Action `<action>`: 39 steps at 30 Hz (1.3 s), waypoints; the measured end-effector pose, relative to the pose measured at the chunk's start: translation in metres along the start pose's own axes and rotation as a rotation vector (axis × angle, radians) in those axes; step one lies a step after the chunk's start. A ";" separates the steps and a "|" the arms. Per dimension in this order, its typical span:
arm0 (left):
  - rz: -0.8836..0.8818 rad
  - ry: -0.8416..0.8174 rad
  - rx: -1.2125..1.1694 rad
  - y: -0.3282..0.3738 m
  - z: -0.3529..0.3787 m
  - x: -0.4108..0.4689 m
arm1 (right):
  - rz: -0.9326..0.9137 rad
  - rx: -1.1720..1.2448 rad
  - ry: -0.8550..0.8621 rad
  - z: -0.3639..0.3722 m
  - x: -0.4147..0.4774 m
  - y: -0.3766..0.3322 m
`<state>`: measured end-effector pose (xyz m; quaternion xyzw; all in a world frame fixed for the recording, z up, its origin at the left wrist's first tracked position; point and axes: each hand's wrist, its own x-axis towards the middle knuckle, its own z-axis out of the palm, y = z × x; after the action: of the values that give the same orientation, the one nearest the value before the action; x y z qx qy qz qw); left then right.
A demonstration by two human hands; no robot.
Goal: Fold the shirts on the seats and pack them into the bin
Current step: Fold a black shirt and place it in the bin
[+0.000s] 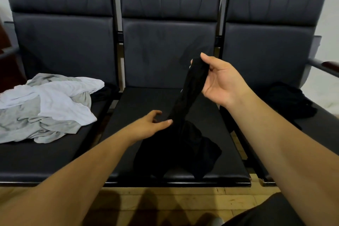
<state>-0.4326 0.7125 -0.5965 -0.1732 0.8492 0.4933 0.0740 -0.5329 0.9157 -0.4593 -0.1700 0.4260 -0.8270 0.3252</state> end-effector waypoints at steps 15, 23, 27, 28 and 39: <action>0.237 0.271 -1.003 0.067 -0.064 -0.038 | -0.041 -0.148 0.097 0.009 -0.011 -0.065; 0.321 0.164 -0.983 0.160 -0.150 -0.100 | -0.076 -0.094 0.066 0.040 -0.004 -0.115; 0.047 0.005 -0.712 0.171 -0.154 -0.121 | -0.130 -0.094 0.037 0.058 -0.009 -0.136; -0.016 -0.043 -0.654 0.166 -0.150 -0.124 | -0.117 -0.128 0.038 0.061 -0.010 -0.136; 0.111 0.385 -0.612 0.139 -0.139 -0.109 | 0.122 -0.314 0.101 0.035 -0.011 -0.122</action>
<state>-0.3758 0.6796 -0.3815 -0.2310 0.6688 0.6860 -0.1693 -0.5535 0.9538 -0.3395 -0.1508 0.5751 -0.7365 0.3227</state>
